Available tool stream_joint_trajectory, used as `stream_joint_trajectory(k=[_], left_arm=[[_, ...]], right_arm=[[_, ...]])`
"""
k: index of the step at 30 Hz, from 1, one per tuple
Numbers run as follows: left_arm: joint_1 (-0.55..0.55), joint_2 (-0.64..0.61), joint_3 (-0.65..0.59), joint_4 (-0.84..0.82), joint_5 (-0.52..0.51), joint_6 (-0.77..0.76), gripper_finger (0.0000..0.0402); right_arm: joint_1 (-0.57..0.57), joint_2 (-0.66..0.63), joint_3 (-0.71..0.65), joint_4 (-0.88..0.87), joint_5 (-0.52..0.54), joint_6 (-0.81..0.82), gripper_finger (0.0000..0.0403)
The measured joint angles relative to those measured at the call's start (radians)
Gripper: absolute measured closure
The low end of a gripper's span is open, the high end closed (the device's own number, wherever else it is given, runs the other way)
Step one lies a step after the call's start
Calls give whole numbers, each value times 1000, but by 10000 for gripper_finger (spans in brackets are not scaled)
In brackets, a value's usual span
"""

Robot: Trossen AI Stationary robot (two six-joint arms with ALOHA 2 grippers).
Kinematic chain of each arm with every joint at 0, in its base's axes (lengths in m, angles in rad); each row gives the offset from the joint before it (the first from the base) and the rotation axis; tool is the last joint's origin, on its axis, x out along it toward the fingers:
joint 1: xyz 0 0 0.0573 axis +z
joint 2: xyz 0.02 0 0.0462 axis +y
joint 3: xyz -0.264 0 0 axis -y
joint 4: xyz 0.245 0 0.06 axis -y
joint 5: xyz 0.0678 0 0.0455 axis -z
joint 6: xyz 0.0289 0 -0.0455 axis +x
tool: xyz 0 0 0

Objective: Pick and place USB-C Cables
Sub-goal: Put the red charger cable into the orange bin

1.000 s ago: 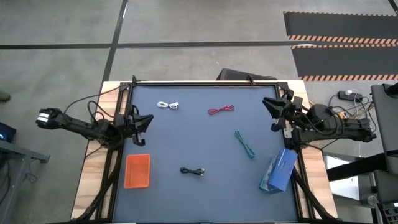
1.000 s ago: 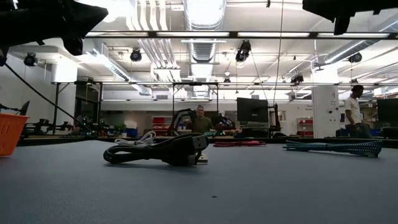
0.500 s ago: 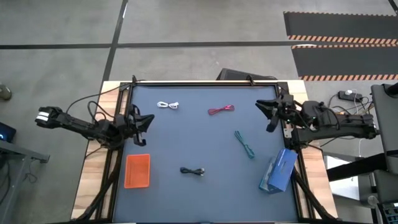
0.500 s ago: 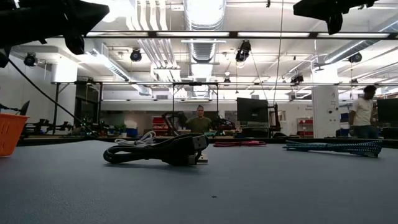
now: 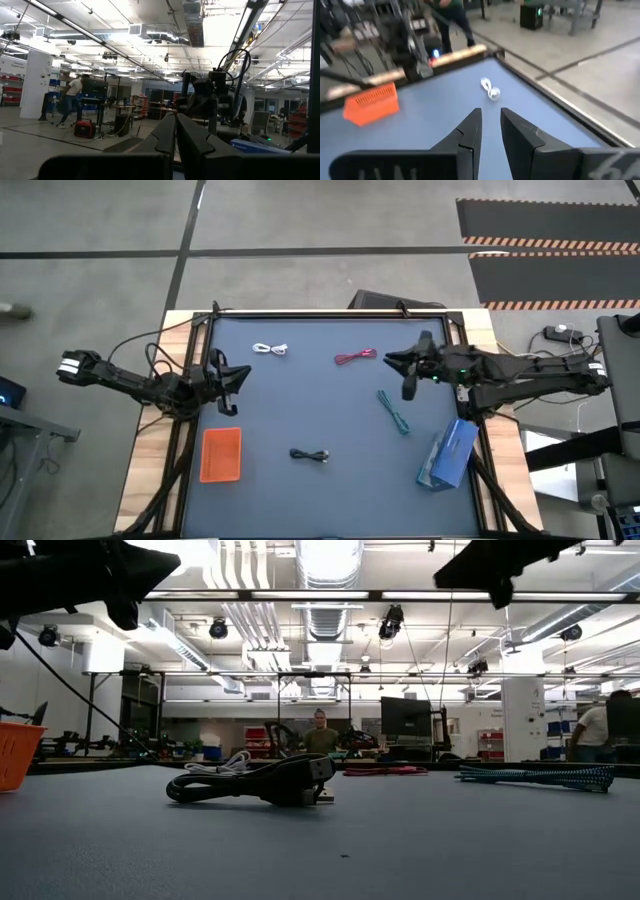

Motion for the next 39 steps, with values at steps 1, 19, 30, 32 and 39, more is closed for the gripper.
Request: stream_joint_trajectory(k=[1, 19, 30, 32, 39], left_arm=[[0, 0, 0, 0, 0, 2, 400], [0, -33, 2, 203, 0, 141, 400], [0, -56, 2, 236, 0, 140, 400], [0, -52, 2, 236, 0, 138, 400], [0, -44, 2, 232, 0, 137, 400]], right_arm=[[0, 20, 9, -5, -13, 0, 342], [0, 348, 303, -133, -69, -52, 342], [1, 548, 540, -395, -72, 28, 342], [1, 580, 566, -426, -91, 51, 342], [1, 681, 642, -480, -149, 124, 342]])
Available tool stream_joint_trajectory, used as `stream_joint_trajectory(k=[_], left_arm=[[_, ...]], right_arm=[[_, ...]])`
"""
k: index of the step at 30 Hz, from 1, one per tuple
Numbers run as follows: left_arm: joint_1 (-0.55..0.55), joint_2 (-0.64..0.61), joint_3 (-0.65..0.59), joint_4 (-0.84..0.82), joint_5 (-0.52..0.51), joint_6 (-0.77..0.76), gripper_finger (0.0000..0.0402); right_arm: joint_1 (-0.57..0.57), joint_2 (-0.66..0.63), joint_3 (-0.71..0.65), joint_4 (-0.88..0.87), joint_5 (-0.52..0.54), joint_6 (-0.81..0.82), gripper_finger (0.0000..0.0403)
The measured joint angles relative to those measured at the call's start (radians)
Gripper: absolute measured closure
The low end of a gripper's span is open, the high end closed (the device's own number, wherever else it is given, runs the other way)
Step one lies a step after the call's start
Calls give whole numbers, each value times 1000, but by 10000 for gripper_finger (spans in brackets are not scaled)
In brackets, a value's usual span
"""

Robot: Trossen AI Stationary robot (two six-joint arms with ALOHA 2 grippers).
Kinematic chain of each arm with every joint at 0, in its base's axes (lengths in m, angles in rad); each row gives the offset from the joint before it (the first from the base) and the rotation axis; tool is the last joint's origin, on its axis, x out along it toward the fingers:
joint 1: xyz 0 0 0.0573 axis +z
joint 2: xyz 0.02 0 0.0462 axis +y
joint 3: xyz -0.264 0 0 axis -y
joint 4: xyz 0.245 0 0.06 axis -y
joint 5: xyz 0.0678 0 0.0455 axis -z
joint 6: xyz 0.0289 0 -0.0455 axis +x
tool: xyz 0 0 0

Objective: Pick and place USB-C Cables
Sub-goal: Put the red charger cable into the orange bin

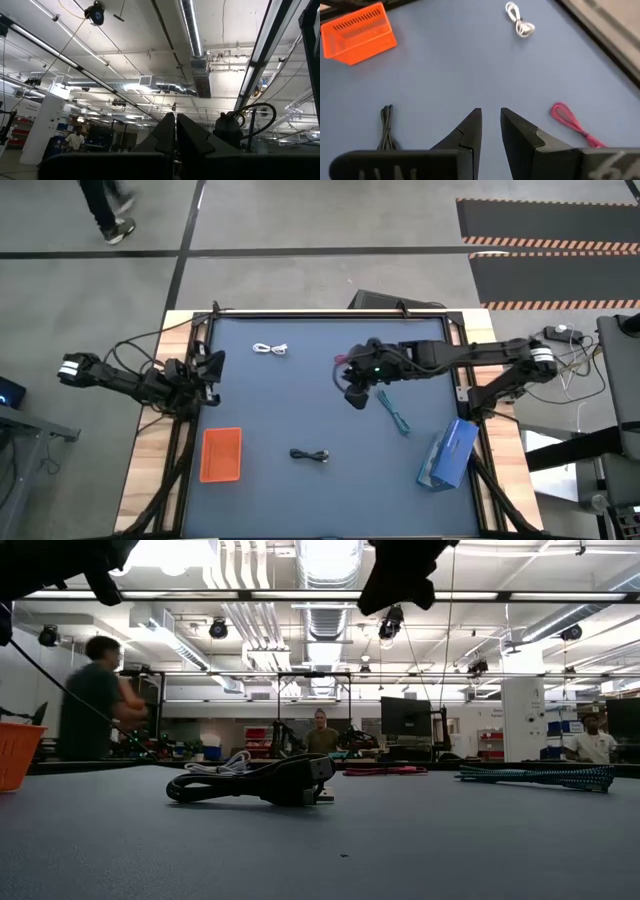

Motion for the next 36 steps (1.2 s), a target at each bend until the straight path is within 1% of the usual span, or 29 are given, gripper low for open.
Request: stream_joint_trajectory(k=[9, 21, 26, 29, 33, 35, 36], left_arm=[[0, 6, 0, -3, 0, -2, 400], [0, 4, 0, 1, 0, -2, 400], [0, 4, -1, 0, 0, -1, 400], [0, 5, -1, -1, 0, -1, 400], [0, 5, -1, -3, 0, -1, 400], [0, 5, -1, -4, 0, -1, 400], [0, 5, -1, -4, 0, -1, 400]], right_arm=[[1, 113, 97, -84, -123, 124, 342], [1, 265, 300, -298, -129, 149, 342], [1, 328, 399, -417, -163, 91, 342], [1, 358, 435, -475, -172, -26, 342], [4, 393, 453, -601, -194, -364, 342], [6, 412, 447, -640, -140, -476, 342], [6, 419, 443, -640, -102, -505, 342]])
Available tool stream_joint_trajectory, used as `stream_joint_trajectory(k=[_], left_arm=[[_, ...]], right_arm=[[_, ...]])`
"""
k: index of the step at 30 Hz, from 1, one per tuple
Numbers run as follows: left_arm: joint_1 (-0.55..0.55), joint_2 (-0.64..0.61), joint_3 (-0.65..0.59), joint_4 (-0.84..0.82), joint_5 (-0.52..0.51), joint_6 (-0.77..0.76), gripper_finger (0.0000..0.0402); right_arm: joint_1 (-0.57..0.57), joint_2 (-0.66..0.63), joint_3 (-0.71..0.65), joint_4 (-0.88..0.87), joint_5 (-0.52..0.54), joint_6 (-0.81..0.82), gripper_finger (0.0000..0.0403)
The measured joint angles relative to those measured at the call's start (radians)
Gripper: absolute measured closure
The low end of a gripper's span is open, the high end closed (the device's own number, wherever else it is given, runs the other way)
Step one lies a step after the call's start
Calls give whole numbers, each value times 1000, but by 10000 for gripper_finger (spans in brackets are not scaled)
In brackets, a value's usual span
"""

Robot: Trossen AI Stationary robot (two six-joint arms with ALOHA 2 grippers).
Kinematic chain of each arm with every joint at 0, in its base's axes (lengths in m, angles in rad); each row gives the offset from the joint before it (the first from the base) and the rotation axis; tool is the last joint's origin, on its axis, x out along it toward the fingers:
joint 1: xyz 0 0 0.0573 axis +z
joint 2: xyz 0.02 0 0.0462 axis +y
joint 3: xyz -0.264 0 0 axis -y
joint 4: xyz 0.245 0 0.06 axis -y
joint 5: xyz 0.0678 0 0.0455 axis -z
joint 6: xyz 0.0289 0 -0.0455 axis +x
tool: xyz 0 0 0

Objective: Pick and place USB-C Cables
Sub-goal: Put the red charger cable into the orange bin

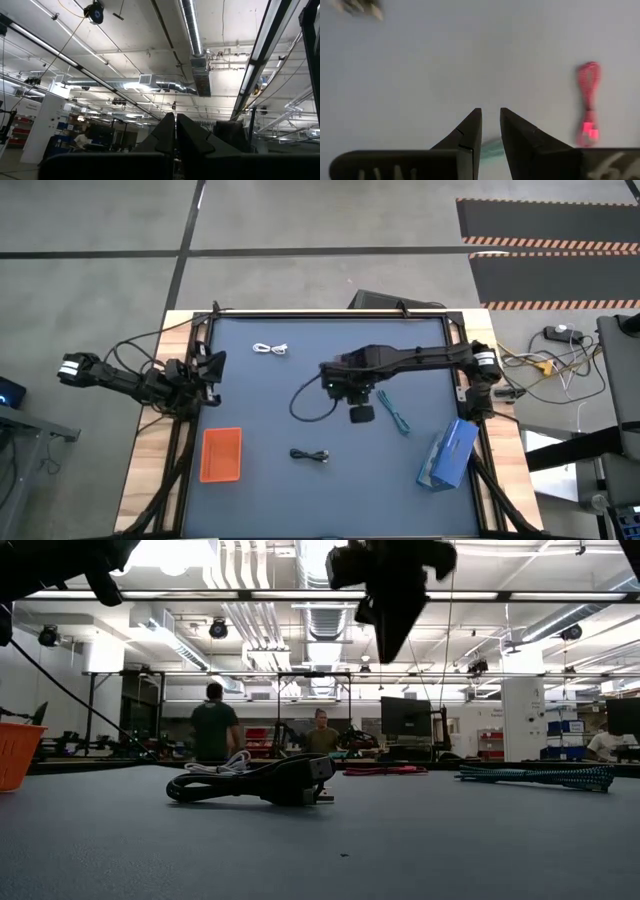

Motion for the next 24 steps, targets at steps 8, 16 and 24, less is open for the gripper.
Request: stream_joint_trajectory(k=[8, 16, 24], left_arm=[[0, 7, -1, -3, 0, 0, 400], [0, 8, -1, -2, 0, 0, 400], [0, 10, -1, -3, 0, 0, 400]], right_arm=[[-109, 85, -5, 75, 142, -22, 342], [-247, 160, -5, 138, 106, -73, 342], [-355, 229, -5, 185, -30, -91, 342]])
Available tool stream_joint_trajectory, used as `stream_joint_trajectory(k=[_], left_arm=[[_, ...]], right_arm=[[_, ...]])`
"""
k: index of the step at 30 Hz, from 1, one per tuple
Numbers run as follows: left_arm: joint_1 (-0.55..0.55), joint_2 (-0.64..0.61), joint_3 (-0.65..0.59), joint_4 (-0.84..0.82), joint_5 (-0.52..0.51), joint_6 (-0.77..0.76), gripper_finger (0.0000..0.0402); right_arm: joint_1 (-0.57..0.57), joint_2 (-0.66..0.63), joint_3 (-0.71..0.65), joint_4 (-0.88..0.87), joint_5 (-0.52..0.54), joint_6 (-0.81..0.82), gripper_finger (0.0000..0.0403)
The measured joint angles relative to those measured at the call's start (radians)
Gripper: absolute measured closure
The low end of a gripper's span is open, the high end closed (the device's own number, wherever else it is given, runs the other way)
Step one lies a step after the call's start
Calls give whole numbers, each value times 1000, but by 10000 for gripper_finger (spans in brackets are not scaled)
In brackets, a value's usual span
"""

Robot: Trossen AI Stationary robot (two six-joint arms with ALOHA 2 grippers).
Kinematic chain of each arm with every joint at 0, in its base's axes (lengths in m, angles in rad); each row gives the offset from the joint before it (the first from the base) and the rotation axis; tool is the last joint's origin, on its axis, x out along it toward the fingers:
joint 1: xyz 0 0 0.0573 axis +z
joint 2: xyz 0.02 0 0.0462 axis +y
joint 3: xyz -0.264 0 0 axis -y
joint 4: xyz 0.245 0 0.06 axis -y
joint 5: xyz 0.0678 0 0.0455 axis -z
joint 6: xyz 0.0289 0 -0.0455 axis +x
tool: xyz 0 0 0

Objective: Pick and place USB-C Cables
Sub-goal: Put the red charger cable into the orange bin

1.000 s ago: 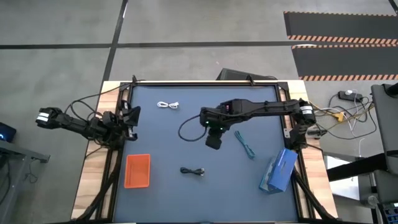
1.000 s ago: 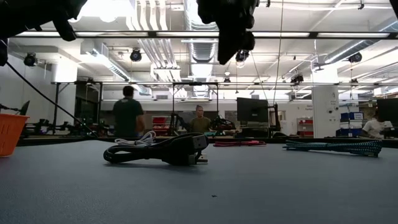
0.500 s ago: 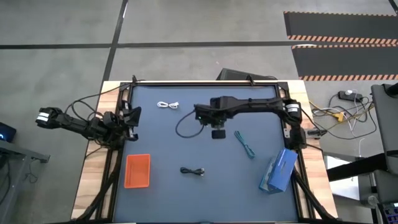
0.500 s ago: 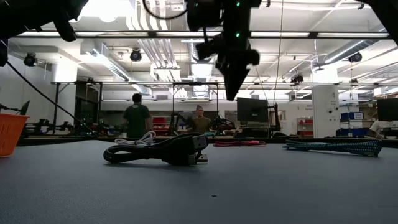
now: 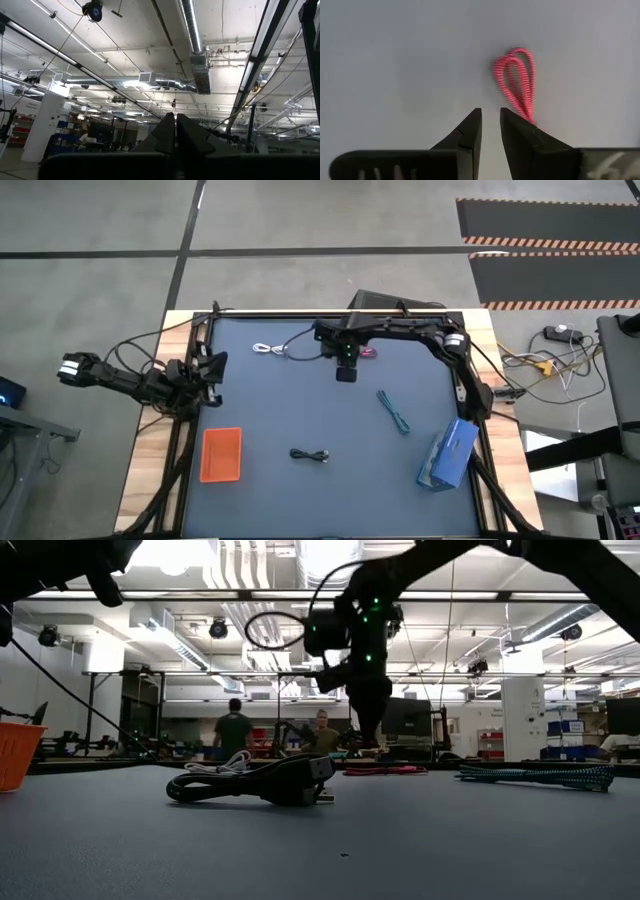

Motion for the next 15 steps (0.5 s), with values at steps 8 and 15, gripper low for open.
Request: stream_joint_trajectory(k=[8, 15], left_arm=[[0, 0, 0, 0, 0, 0, 400], [0, 1, 0, 0, 0, 0, 400]], right_arm=[[-51, 36, 0, -1, -18, 0, 276], [-69, 67, -1, 32, -12, -26, 207]])
